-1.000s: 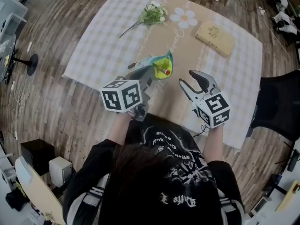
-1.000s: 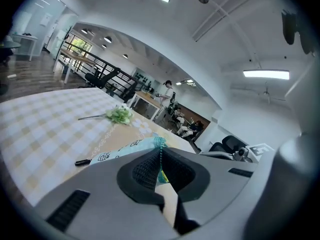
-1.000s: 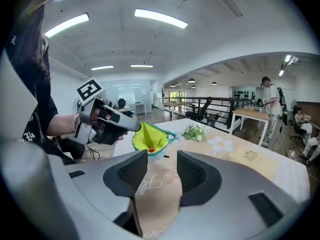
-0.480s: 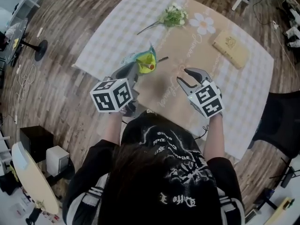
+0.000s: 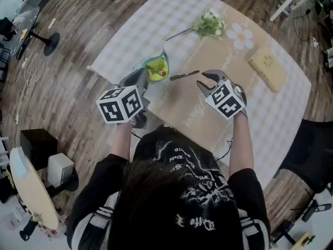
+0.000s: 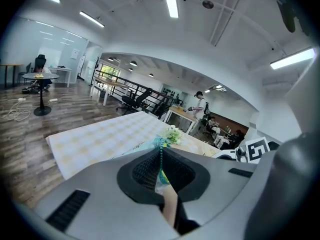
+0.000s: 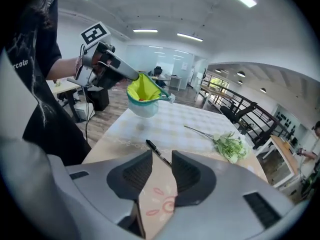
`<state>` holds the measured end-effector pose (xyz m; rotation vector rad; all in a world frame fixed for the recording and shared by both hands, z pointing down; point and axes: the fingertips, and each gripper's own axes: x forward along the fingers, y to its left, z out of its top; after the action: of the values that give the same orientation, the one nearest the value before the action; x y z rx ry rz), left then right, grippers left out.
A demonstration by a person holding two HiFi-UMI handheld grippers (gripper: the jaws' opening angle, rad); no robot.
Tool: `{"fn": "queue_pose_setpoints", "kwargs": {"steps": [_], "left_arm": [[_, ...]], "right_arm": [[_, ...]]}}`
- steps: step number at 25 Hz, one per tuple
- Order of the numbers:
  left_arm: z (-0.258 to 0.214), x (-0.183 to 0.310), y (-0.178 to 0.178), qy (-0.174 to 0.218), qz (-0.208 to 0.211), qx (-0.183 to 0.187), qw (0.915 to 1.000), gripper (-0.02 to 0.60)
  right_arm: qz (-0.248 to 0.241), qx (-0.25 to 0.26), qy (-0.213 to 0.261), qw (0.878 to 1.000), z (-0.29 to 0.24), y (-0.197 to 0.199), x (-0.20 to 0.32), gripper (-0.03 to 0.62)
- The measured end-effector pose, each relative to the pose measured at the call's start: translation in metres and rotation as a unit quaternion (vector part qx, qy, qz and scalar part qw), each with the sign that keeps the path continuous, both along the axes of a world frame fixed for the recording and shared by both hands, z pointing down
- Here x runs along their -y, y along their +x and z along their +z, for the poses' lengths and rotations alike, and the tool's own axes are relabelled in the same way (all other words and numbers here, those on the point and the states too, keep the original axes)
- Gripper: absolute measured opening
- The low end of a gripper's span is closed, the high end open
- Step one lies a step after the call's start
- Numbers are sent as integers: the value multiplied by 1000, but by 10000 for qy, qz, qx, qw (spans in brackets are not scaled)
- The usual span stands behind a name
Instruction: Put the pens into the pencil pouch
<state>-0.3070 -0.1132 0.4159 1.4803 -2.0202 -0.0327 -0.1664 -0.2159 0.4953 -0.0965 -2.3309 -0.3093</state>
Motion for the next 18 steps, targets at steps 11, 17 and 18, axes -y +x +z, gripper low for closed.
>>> {"fn": "queue_pose_setpoints", "kwargs": {"steps": [11, 17, 18], "left_arm": [[17, -9, -52, -316, -331, 94, 9989, 28], [22, -17, -75, -470, -383, 199, 9980, 28], [21, -17, -78, -458, -390, 197, 9980, 28]], "right_arm": [[-542, -938, 197, 9939, 72, -38, 23, 135], [-885, -1293, 153, 9875, 97, -56, 33, 149], [-962, -1364, 136, 9859, 101, -58, 34, 150]]}}
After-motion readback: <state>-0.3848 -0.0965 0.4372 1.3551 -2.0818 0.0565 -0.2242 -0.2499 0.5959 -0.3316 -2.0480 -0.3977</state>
